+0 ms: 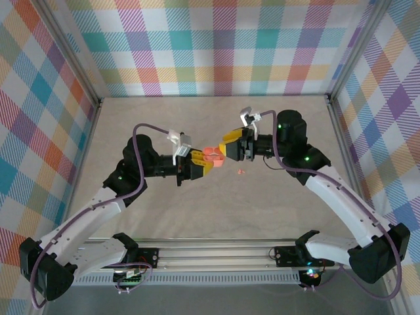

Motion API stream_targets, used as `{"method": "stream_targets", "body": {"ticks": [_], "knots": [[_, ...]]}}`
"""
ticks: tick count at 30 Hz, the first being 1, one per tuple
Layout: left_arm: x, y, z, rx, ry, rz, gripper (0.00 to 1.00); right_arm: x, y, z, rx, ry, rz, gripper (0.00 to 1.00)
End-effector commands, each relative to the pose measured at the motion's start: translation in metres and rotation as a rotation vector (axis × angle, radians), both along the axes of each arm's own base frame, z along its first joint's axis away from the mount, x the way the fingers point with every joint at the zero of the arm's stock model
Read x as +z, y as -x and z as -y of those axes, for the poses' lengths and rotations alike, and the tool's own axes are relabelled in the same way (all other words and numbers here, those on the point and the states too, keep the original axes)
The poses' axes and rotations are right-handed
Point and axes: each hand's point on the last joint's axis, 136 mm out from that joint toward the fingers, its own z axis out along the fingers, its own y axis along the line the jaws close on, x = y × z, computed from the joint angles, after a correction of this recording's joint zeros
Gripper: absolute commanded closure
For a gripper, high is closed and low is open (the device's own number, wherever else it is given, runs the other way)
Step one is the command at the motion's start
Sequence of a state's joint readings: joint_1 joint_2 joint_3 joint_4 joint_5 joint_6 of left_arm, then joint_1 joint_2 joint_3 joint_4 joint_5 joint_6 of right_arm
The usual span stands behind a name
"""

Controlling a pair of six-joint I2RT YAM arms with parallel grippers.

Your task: Insert wireless bluetooth earbuds into charging case

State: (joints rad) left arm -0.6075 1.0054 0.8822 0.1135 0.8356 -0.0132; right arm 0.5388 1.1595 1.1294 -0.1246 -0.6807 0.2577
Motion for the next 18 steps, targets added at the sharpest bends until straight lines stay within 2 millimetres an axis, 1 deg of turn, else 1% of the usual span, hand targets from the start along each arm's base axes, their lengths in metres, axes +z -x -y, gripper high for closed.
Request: {"method": "stream_targets", "body": {"ticks": [1,4,8,15,18], "knots": [[0.016,0.012,-0.005,-0.015,0.007,0.095,0.96,0.003,-0.008,0.002,-0.042,0.009,-0.028,0.48],[0.003,0.003,-0.007,0.044,-0.031,0.069,0.96,0.006,-0.006,0.003,-0.044,0.0,-0.048,0.46],[-0.014,-0.011,-0.011,0.125,-0.053,0.027,0.96,0.006,-0.009,0.008,-0.097,0.015,-0.095,0.43],[-0.038,-0.027,-0.022,0.221,-0.06,-0.053,0.96,-0.008,-0.016,0.022,-0.212,0.082,-0.199,0.42],[-0.049,-0.03,-0.027,0.25,-0.074,-0.076,0.96,-0.02,-0.02,0.031,-0.279,0.126,-0.235,0.42]]}}
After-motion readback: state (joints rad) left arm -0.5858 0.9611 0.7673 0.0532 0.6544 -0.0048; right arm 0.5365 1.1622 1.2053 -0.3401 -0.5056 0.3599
